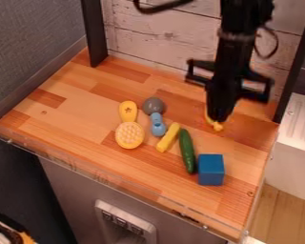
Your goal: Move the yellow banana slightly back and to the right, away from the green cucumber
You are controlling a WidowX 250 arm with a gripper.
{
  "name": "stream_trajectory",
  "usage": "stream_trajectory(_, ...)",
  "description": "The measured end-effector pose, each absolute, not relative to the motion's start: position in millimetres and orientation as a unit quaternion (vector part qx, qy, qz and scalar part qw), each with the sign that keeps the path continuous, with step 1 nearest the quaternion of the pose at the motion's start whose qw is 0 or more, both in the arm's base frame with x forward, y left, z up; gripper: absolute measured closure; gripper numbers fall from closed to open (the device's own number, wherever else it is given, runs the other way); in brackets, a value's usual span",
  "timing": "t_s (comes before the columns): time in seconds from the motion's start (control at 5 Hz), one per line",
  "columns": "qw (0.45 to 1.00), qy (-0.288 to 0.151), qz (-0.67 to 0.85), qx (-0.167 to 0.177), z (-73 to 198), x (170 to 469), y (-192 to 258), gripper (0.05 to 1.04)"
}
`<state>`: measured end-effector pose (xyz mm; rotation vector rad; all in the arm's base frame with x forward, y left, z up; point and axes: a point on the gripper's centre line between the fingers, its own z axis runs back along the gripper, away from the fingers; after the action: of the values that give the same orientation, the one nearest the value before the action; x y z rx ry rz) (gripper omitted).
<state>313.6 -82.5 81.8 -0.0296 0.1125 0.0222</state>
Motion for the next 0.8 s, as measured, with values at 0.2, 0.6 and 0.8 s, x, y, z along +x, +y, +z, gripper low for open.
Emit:
stream_trajectory(0.2, 0.994, 0.052, 0.091, -0.014, 105.1, 313.1, -78.7, 1.030)
stream_trajectory(0.6, 0.995, 0.048, 0.089, -0.023, 122.6, 325.0, -17.1, 1.030)
stream_trajectory(0.8, 0.999, 0.040, 0.010, -0.027, 128.7, 340.2, 21.8, 1.030)
